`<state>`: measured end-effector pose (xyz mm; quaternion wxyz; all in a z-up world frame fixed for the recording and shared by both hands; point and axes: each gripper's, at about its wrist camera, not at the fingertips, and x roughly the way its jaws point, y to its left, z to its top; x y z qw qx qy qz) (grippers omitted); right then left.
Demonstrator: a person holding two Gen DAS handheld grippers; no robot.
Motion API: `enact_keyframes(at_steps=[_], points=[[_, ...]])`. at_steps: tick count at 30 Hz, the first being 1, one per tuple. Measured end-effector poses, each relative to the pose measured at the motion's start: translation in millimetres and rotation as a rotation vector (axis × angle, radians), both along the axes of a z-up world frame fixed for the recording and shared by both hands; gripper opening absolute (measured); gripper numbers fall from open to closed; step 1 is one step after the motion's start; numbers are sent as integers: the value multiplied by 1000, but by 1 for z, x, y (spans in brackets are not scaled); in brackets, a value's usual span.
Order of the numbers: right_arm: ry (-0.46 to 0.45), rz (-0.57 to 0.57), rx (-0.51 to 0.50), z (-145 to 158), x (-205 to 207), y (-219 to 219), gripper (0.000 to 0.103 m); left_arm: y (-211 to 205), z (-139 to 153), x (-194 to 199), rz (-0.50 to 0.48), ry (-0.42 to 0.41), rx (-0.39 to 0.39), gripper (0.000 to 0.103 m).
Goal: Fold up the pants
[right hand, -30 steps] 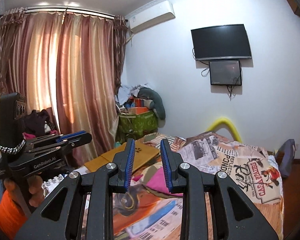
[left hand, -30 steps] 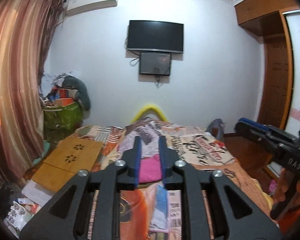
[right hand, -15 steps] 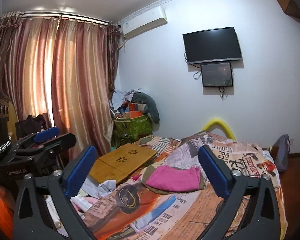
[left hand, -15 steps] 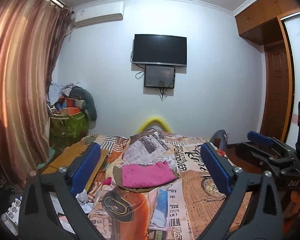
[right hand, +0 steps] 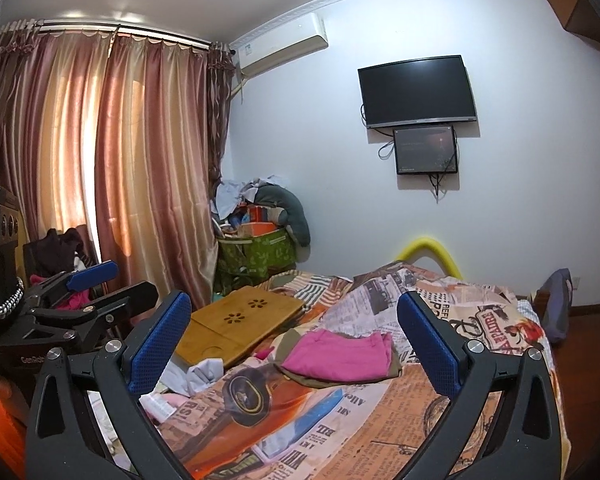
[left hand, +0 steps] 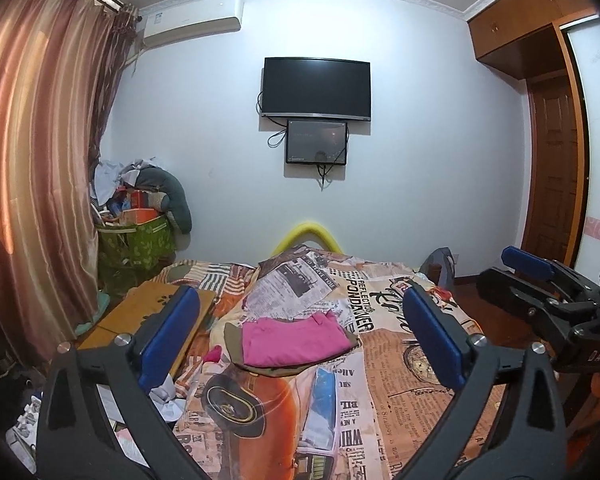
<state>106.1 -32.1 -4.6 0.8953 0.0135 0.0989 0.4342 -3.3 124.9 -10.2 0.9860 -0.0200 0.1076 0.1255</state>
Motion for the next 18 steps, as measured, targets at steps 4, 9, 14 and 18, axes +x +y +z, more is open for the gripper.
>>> enact_keyframes(at_steps=[4, 9, 14, 18], points=[[4, -1, -4, 0, 0, 0, 103, 2, -3, 2, 3, 9, -7, 103], [8, -6, -7, 1, 0, 0, 103, 2, -4, 5, 2, 17, -15, 103], [10, -7, -8, 2, 0, 0, 103, 2, -5, 6, 3, 16, -11, 103], [13, -8, -11, 1, 0, 1, 103, 1, -5, 7, 2, 22, -13, 103]])
